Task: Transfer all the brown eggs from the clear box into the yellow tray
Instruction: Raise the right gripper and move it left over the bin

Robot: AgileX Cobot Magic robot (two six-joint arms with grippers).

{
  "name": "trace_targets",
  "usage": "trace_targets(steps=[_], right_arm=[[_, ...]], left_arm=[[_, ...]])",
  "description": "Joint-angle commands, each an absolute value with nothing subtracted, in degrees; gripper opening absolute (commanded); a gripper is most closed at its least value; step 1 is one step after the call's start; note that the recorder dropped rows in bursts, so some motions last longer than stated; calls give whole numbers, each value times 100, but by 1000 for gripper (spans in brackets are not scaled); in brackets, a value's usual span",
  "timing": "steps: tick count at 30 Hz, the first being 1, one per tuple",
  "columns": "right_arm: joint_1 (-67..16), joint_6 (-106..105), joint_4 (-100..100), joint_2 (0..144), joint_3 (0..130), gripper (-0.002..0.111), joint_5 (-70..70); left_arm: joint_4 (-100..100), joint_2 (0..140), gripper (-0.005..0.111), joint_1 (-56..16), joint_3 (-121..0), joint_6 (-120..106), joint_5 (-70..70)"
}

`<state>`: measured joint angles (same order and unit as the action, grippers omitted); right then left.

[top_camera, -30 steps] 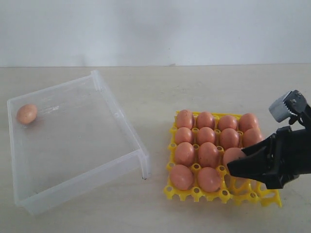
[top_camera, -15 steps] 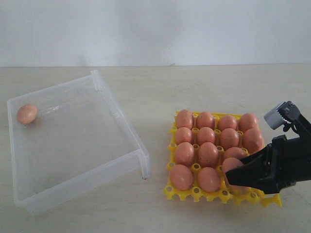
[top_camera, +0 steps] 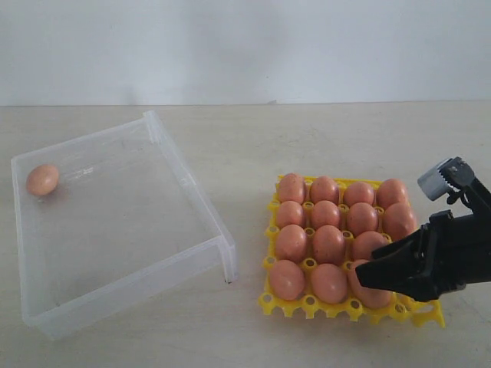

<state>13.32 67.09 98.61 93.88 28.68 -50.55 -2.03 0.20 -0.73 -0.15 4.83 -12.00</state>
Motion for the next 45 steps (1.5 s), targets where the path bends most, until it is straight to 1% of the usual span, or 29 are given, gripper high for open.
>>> trace_targets(steps=[1,10,13,17,19,22,25,29,31,32,33,35,37,38,40,42,45], right_arm=[[1348,6696,9772,9390,2866,50,-5075],[1348,6696,9772,9378,2866,50,-5218],[1348,6849,9772,9378,2866,50,-5754],[1348,6976,9527,9378,2866,50,-6996],[1348,6976,9148,9378,2866,50,-6996],[1155,7071,8542,9253,2876,50,-6996],[826,7059,8497,9112,3014,50,-6996],[-3,6997,8470,8953,3508,50,-6996],[-651,6986,8446,8909,3925,50,-6996],[-942,7001,8435,8909,4116,50,-6741],[-1321,7094,8431,8909,4356,49,-6081],[-2129,7696,8422,8932,4775,43,-4394],[-2894,8454,8473,9056,5175,31,-2554],[-3141,8619,8503,9117,5349,26,-1983],[-3592,8782,8516,9288,5656,19,-1673],[-3846,8853,8505,9475,5940,20,-1885],[-4055,9698,8515,9867,6460,29,-2110]], left_arm=[[-211,0,4,-62,0,493,-1188],[-211,0,4,-62,0,493,-1188],[-211,0,4,-62,0,493,-1188],[-211,0,4,-62,0,493,-1188],[-211,0,4,-62,0,493,-1177],[-211,0,4,-62,0,493,-1177],[-211,0,4,-62,0,493,-1177],[-211,0,4,-62,0,493,-1177],[-211,0,4,-62,0,493,-1189],[-211,0,4,-62,0,493,-1189],[-211,0,4,-62,0,493,-1178],[-211,0,4,-62,0,493,-1178],[-211,0,4,-62,0,493,-1178],[-211,0,4,-62,0,493,-1178],[-211,0,4,-62,0,493,-1178],[-211,0,4,-62,0,493,-1178],[-211,0,4,-62,0,493,-1178]])
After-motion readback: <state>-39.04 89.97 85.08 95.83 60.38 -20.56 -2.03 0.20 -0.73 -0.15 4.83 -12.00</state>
